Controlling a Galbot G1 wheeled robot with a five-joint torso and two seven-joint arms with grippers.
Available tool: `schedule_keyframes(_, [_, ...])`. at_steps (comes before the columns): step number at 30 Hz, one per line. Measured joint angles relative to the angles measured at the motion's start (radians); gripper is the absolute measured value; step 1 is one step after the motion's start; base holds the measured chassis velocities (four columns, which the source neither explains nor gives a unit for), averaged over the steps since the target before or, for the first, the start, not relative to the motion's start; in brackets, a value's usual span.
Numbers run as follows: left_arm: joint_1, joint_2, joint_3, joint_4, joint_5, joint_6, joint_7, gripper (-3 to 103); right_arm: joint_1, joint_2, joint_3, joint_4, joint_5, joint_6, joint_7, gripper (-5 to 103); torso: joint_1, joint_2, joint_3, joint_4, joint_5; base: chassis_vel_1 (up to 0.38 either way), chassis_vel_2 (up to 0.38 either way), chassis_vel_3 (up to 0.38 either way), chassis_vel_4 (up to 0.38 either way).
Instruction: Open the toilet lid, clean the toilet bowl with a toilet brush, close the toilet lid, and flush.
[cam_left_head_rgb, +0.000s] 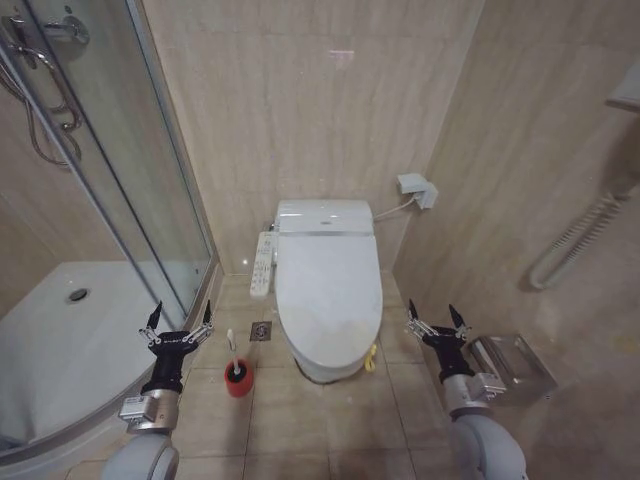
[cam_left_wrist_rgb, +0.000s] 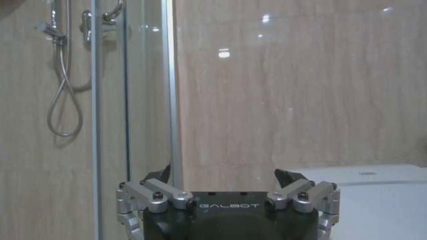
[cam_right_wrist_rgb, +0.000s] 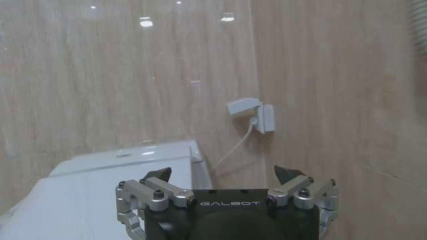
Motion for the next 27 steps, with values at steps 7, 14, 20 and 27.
schedule_keyframes(7, [0.001, 0.0, 0.0, 0.0, 0.0, 0.0, 0.0, 100, 0.007, -0.004, -0.002, -0.026, -0.002, 0.037, 0.011, 100, -0.002, 0.001, -0.001, -0.0005, -0.0001, -0.005, 0.007, 0.006, -0.004])
schedule_keyframes(14, [0.001, 0.0, 0.0, 0.0, 0.0, 0.0, 0.0, 100, -0.013, -0.046, -0.015, -0.061, -0.041, 0.042, 0.012, 100, -0.001, 0.0, 0.0, 0.0, 0.0, -0.051, 0.069, 0.073, -0.066])
schedule_keyframes(20, [0.001, 0.0, 0.0, 0.0, 0.0, 0.0, 0.0, 100, -0.06, -0.126, -0.054, -0.163, -0.117, 0.024, 0.037, 100, -0.001, 0.0, 0.0, -0.0007, 0.0, -0.003, 0.009, 0.004, -0.009])
schedule_keyframes(27, [0.001, 0.0, 0.0, 0.0, 0.0, 0.0, 0.0, 100, -0.07, -0.164, -0.093, -0.28, -0.17, 0.028, 0.056, 100, -0.001, 0.0, 0.0, -0.0003, 0.0001, 0.0, 0.0, 0.0, 0.0])
